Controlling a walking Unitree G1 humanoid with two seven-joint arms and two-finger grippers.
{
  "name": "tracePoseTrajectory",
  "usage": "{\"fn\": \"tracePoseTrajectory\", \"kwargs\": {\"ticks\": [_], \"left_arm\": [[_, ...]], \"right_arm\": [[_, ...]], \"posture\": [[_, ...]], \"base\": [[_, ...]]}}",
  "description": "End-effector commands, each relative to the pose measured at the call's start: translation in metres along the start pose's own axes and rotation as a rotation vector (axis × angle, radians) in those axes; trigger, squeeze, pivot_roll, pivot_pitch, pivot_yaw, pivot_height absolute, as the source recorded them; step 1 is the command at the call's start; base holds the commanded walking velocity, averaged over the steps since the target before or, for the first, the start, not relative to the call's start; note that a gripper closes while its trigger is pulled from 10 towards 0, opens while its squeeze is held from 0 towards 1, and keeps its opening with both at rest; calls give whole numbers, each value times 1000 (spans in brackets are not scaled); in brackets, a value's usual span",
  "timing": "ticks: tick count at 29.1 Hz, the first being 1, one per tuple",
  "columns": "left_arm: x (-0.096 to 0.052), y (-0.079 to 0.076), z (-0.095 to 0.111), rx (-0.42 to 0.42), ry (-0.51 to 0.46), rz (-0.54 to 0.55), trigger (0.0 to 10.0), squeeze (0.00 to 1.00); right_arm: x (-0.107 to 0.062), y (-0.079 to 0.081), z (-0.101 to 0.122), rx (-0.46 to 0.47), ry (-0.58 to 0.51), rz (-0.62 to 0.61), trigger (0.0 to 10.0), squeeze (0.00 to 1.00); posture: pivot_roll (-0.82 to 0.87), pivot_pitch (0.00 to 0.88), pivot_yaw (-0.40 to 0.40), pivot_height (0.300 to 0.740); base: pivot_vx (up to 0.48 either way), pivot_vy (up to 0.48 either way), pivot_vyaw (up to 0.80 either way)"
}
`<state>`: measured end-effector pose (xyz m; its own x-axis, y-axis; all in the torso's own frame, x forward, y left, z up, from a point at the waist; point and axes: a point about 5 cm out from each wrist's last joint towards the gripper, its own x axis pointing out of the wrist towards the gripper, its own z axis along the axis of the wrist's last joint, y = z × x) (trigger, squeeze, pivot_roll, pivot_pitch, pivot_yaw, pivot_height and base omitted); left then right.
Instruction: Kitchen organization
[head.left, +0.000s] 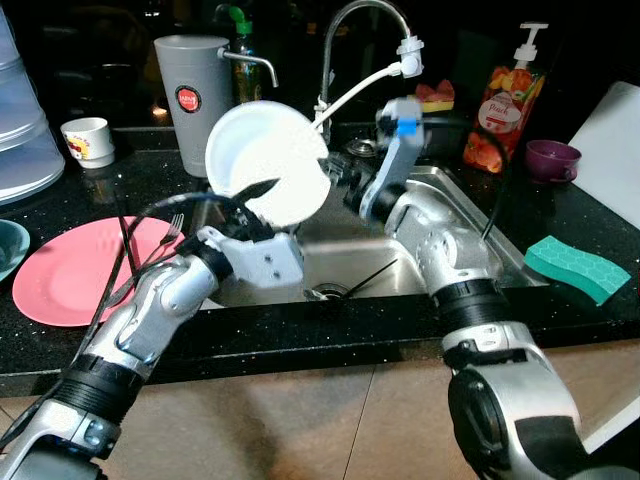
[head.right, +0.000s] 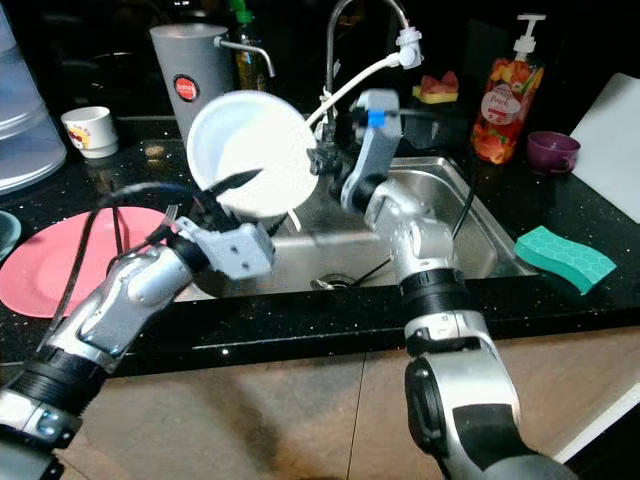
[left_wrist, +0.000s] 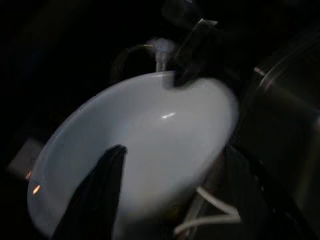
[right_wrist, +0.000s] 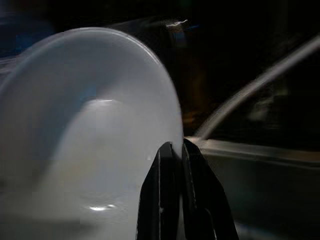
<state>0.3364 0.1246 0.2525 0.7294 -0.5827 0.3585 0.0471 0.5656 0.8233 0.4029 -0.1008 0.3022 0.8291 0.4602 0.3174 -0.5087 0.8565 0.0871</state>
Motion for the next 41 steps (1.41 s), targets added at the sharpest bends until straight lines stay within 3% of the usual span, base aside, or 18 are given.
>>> {"fn": "tracePoseTrajectory", "kwargs": {"ticks": [1,5,8,14,16,17,18,19,20,21,23,25,26,28,29,35,37,41], "left_arm": [[2,31,29,-80,-142,205,10000,0],[2,36,33,-152,-153,254,10000,0],[1,31,36,-149,-174,222,10000,0],[-2,24,33,-170,-132,183,10000,0],[-3,21,21,-222,-15,157,10000,0],[-3,21,21,-222,-15,157,10000,0],[-5,16,9,-273,86,124,10000,0],[-5,16,9,-273,86,124,10000,0],[-14,4,-16,-466,328,63,10000,0],[-14,4,-16,-466,328,63,10000,0],[-20,-1,-26,-605,441,39,10000,0],[-21,-2,-26,-695,460,13,10000,0],[-21,-3,-26,-731,460,-18,10000,0],[-22,-4,-25,-750,456,-37,10000,0],[-23,-6,-26,-758,476,-59,10000,0],[-33,-17,-31,-758,556,-181,10000,0],[-40,-21,-34,-707,625,-244,10000,0],[-44,-19,-39,-661,701,-239,10000,0]], "right_arm": [[-14,-29,-28,-109,114,-214,0,0],[-19,-38,-37,-170,126,-311,0,0],[-24,-46,-43,-57,114,-403,0,0],[-26,-52,-46,-71,119,-440,0,0],[-27,-50,-50,-113,134,-429,0,0],[-27,-50,-50,-113,134,-429,0,0],[-27,-47,-54,-143,148,-413,0,0],[-27,-47,-54,-143,148,-413,0,0],[-26,-40,-62,-229,174,-366,0,0],[-26,-40,-62,-229,174,-366,0,0],[-25,-33,-67,-278,188,-321,0,0],[-22,-25,-71,-301,193,-269,0,0],[-21,-21,-72,-311,196,-243,4078,0],[-20,-19,-73,-316,197,-227,4078,0],[-19,-15,-75,-325,205,-201,10000,0],[-18,-1,-86,-322,263,-74,10000,0],[-20,6,-94,-330,304,3,10000,0],[-22,10,-101,-343,346,53,10000,0]], "posture": [[100,8,10,740],[102,7,8,740],[108,1,6,740],[101,0,11,740],[100,0,11,740],[100,0,11,740],[102,0,13,740],[102,0,13,740],[101,0,14,740],[101,0,14,740],[105,0,11,740],[109,0,9,740],[109,0,9,740],[112,2,8,740],[111,4,8,740],[111,9,8,740],[110,8,9,740],[110,9,10,740]], "base": [[0,0,0],[0,0,0],[0,0,0],[0,0,0],[0,0,0],[0,0,0],[0,0,0],[0,0,0],[0,0,0],[0,0,0],[0,0,0],[0,0,0],[0,0,0],[0,0,0],[0,0,0],[0,0,0],[0,0,0],[0,0,0]]}}
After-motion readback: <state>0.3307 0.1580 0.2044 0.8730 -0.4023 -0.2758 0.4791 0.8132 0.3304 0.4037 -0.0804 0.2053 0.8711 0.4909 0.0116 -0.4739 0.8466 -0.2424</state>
